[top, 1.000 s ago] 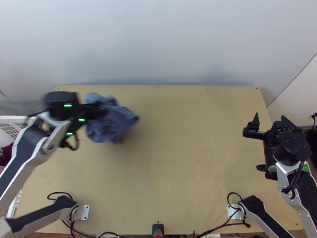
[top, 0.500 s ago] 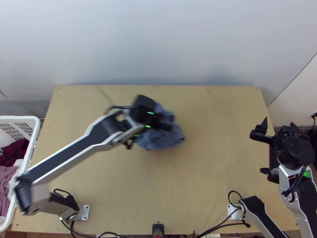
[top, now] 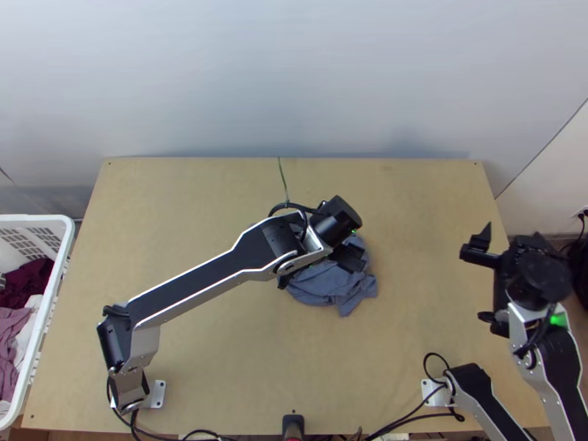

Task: Fold the t-shirt

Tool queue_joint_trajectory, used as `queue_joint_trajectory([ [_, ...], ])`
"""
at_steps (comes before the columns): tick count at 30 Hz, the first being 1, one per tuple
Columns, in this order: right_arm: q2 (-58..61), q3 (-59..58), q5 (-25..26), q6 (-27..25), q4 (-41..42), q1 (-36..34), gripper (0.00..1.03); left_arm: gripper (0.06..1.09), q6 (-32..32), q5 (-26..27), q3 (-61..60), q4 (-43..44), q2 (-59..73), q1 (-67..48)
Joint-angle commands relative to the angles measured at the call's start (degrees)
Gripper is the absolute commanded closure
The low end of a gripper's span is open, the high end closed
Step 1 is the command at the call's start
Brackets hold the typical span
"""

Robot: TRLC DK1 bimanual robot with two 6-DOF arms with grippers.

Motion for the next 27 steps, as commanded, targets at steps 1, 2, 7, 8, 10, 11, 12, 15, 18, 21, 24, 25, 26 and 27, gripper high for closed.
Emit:
queue_joint_trajectory([
  [1, 2.45, -0.73, -2.66, 2.73, -1.85, 3.99, 0.05, 0.11, -0.08, -1.19, -3.31, -9.55, -2.81, 2.84],
  [2, 2.71, -0.65, -3.80, 3.96, -2.73, 4.78, 0.05, 0.11, -0.08, -1.71, -6.73, -9.20, -5.00, 3.54],
  [7, 4.20, 0.94, -9.25, 9.32, -7.65, 8.21, 0.05, 0.11, 0.01, -1.89, -24.40, -4.01, -14.50, 6.44],
  [8, 4.73, 1.55, -10.48, 10.64, -9.23, 8.83, 0.05, 0.11, 0.09, -1.89, -27.21, -3.48, -15.55, 6.80],
  [10, 5.43, 2.61, -14.08, 13.80, -13.19, 10.67, 0.05, 0.11, 0.09, -1.89, -31.52, -2.69, -17.13, 7.50],
  [11, 5.79, 3.04, -16.10, 15.65, -15.47, 11.73, 0.05, 0.11, 0.09, -1.89, -33.54, -2.16, -17.66, 7.85],
  [12, 6.23, 3.40, -18.83, 17.93, -17.85, 12.78, 0.05, 0.11, 0.18, -1.89, -35.39, -1.46, -18.10, 8.29],
  [15, 7.28, 2.96, -26.04, 22.94, -22.42, 15.07, 0.05, 0.11, 0.27, -1.98, -39.96, 1.26, -18.63, 10.40],
  [18, 7.63, 1.73, -29.90, 25.14, -23.03, 17.27, 0.04, 0.11, 0.62, -1.98, -42.68, 3.99, -18.19, 14.35],
  [21, 9.04, 1.11, -30.69, 25.23, -23.03, 19.29, 0.05, 0.14, 1.68, -1.98, -42.95, 6.10, -16.34, 18.84],
  [24, 10.71, 1.55, -30.69, 25.23, -23.03, 20.60, 0.05, 0.14, 2.99, -1.98, -42.68, 9.09, -13.88, 22.53],
  [25, 11.41, 1.81, -30.69, 25.23, -23.03, 20.69, 0.05, 0.14, 3.08, -1.80, -42.15, 9.61, -12.91, 23.23],
  [26, 11.85, 1.99, -30.69, 25.23, -22.86, 20.69, 0.05, 0.14, 3.17, -1.71, -41.63, 9.88, -11.86, 23.76],
  [27, 12.20, 2.25, -30.69, 25.23, -22.59, 20.69, 0.05, 0.14, 3.17, -1.54, -41.10, 10.23, -10.63, 24.20],
])
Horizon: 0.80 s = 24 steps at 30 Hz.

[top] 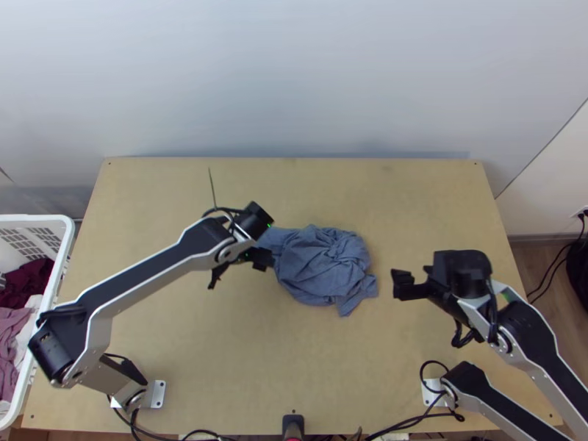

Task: Fold the t-shirt

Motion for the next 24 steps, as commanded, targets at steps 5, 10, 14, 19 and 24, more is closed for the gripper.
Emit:
queue_joint_trajectory([
  [5, 4.30, 1.12, -1.93, 1.29, -0.49, 2.68, 0.05, 0.14, 1.14, 0.82, 1.36, 5.89, 8.91, 6.23],
  [10, 6.14, 2.35, -1.84, 1.21, -0.49, 2.95, 0.05, 0.14, 0.87, 0.91, 3.47, 7.56, 12.69, 6.58],
  [14, 7.20, 3.14, -1.93, 1.21, -0.49, 2.86, 0.05, 0.19, 1.14, 0.91, 4.43, 9.58, 15.15, 8.08],
  [19, 7.64, 3.14, -1.84, 1.21, -0.58, 2.68, 0.05, 0.26, 2.37, 1.44, 4.52, 11.87, 16.74, 9.49],
  [24, 8.69, 3.49, -1.84, 1.12, -0.41, 2.60, 0.05, 0.47, 3.51, 2.32, 4.70, 13.36, 18.14, 9.84],
])
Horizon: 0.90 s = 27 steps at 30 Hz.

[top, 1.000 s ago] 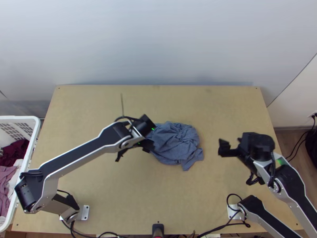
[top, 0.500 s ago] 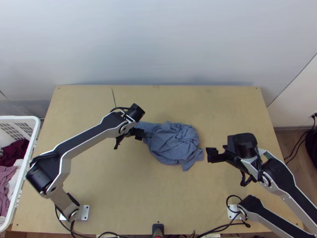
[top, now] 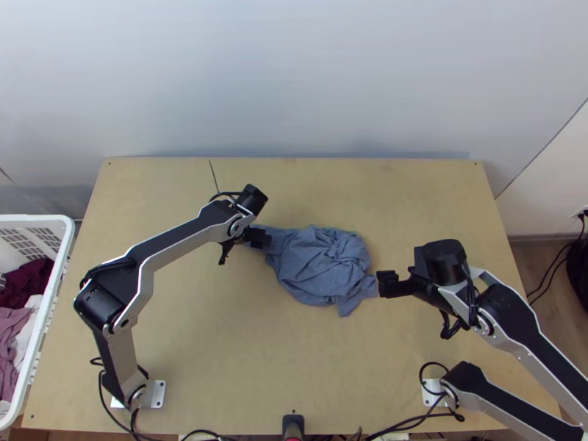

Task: Fold the t-shirt

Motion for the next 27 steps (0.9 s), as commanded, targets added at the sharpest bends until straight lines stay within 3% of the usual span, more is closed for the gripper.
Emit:
queue_joint_trajectory([
  [1, 1.48, 0.61, 0.08, -0.10, 0.21, -0.07, 0.05, 0.56, 1.35, 1.34, 0.43, 2.48, 2.23, 1.05],
  [7, 2.09, 0.52, -0.09, -0.28, 0.29, 0.28, 0.05, 1.05, 3.37, 1.51, 0.43, 2.48, 2.05, 0.17],
  [18, 5.87, -3.61, -2.47, -0.28, 1.70, 9.42, 0.05, 1.04, 2.31, 1.51, 5.36, -3.59, -4.10, -0.88],
  [23, 9.74, -7.04, -7.21, 1.92, 8.91, 7.84, 0.07, 1.04, 1.79, 1.07, 5.97, -4.29, -7.35, -0.53],
  [27, 12.03, -9.94, -7.13, 1.56, 12.86, 5.20, 0.07, 1.04, 0.91, 0.90, 5.97, -5.70, -8.23, -0.53],
])
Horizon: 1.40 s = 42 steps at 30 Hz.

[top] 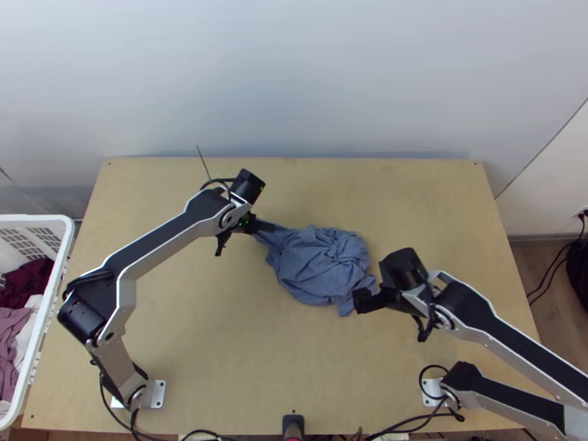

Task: Fold the t-shirt

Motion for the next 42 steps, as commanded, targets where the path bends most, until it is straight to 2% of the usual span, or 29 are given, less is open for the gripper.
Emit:
queue_joint_trajectory([
  [1, 4.34, -4.98, -1.99, 0.03, 6.99, -3.02, 0.07, 1.04, -1.19, -0.44, 0.88, -2.29, -2.52, -0.05],
  [4, 5.65, -6.91, -1.90, -0.23, 9.10, -4.43, 0.10, 1.04, -1.19, -0.79, 0.70, -2.99, -2.61, -0.14],
  [16, 12.77, -10.78, -1.90, -0.41, 19.29, -5.57, 0.11, 1.04, -0.75, -1.05, 0.79, -3.17, -2.96, 0.39],
  [20, 15.06, -10.25, -1.90, -0.50, 22.37, -5.83, 0.31, 1.04, -0.58, -1.05, 0.88, -3.17, -3.14, 0.65],
  [21, 15.15, -10.17, -1.90, -1.20, 22.90, -5.74, 0.41, 1.04, -0.58, -1.05, 0.88, -3.26, -3.23, 0.74],
  [22, 15.06, -10.08, -1.90, -1.73, 23.95, -5.48, 0.56, 1.04, -0.58, -1.05, 0.88, -3.43, -3.23, 0.83],
  [24, 14.62, -9.99, -1.90, -2.69, 25.88, -5.13, 0.92, 1.04, -0.49, -1.05, 0.88, -3.96, -3.31, 1.00],
  [25, 14.44, -9.90, -1.90, -3.04, 26.41, -5.04, 0.96, 1.04, -0.40, -1.05, 0.88, -4.05, -3.40, 1.09],
  [30, 10.05, -8.50, -1.11, -3.84, 25.97, -5.92, 1.00, 1.04, -0.22, -1.05, 1.23, -4.58, -4.55, 2.85],
  [38, 7.85, 9.34, -0.14, -7.17, 10.94, -18.49, 1.00, 1.04, -0.31, -1.05, 9.14, -9.23, -7.53, 9.79],
  [42, 7.68, 18.57, -0.14, -7.97, 6.46, -21.92, 1.00, 1.04, -0.49, -1.05, 15.91, -12.31, -9.03, 13.48],
])
